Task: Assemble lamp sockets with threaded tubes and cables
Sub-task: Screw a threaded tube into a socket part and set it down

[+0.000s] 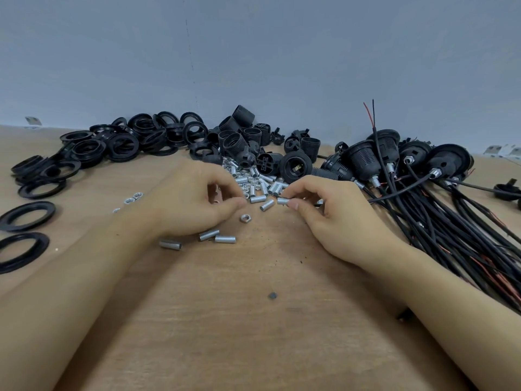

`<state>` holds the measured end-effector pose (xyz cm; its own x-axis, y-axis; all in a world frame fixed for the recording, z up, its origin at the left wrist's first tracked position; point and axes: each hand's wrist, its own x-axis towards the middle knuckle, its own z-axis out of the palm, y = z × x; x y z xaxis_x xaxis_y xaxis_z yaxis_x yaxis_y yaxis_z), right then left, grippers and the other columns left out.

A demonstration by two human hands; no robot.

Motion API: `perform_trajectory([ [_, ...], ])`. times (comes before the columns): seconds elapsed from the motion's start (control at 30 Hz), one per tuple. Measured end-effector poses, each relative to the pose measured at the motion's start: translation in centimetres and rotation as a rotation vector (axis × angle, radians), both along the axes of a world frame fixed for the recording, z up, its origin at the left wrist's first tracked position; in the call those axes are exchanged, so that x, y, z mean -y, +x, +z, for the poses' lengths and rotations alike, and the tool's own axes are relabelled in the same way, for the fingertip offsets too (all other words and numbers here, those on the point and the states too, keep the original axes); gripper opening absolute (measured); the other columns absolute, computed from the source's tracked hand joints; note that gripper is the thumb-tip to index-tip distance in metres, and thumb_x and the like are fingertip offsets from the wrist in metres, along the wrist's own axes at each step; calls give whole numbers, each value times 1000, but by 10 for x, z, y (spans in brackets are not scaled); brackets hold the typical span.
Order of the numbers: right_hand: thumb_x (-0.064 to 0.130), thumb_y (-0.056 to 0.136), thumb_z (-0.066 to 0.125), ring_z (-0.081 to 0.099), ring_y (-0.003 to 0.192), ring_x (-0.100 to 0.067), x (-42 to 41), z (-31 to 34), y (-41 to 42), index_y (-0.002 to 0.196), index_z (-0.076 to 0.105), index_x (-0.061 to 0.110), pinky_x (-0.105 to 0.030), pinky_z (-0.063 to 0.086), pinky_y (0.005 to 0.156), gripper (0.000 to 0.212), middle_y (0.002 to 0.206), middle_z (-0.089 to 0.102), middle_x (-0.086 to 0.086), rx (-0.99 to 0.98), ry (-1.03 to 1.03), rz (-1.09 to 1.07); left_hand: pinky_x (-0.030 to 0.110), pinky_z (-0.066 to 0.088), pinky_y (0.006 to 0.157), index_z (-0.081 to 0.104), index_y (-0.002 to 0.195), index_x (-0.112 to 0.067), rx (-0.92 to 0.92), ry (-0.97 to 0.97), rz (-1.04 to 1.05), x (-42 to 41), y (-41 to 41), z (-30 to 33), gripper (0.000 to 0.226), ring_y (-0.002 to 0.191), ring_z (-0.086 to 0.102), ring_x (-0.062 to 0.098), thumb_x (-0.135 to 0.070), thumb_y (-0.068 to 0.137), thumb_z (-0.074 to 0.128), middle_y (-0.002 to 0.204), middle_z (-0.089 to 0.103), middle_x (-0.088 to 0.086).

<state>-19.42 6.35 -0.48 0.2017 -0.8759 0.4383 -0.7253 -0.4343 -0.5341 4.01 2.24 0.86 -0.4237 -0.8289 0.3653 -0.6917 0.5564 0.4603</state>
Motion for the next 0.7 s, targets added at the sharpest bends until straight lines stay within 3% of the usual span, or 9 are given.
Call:
perform_trajectory([
  [0.1,15,92,64,58,84,-3,-1,0,1,99,70,24,-15,44,75,13,86,67,14,-5,-8,11,31,51,71,77,95,-31,91,78,-81,-5,-6,-3,16,76,61,9,-40,82,75,84,67,-16],
  [0.23,15,91,66,60,78,-2,1,-1,0,98,71,24,-17,47,71,12,81,67,14,38,1,6,37,51,76,78,94,-35,150,89,-76,-3,-9,-3,10,77,60,10,-37,86,74,91,65,-11],
  [0.33,15,87,72,66,68,-10,2,1,0,91,71,21,-30,57,71,7,74,69,6,250,84,34,35,52,75,77,94,-34,173,96,-84,-4,-7,-2,8,76,60,9,-32,88,73,87,66,-12],
  [0.4,14,86,74,67,64,-16,1,2,0,86,72,20,-33,59,67,6,71,70,1,339,95,54,27,52,71,76,92,-30,18,93,-130,-6,-10,-1,9,74,62,7,-23,88,72,80,69,-13],
  [0.47,13,86,74,67,64,-22,0,5,0,85,73,17,-32,59,64,4,71,70,-4,413,107,85,17,51,68,74,90,-27,-133,123,-175,-10,-14,1,15,72,64,4,-12,87,74,77,70,-13],
  [0.6,12,86,73,64,60,-14,-1,6,2,85,73,17,-23,55,60,5,69,70,-2,416,118,81,25,53,73,75,92,-28,-11,138,-190,-11,-18,-3,18,73,64,6,-11,87,74,79,71,-9],
  [0.7,14,86,74,63,59,-7,-1,6,1,85,73,18,-15,50,57,4,69,68,3,402,119,62,18,51,77,76,92,-32,0,114,-150,-9,-13,-3,16,80,64,2,-18,86,76,84,72,-14],
])
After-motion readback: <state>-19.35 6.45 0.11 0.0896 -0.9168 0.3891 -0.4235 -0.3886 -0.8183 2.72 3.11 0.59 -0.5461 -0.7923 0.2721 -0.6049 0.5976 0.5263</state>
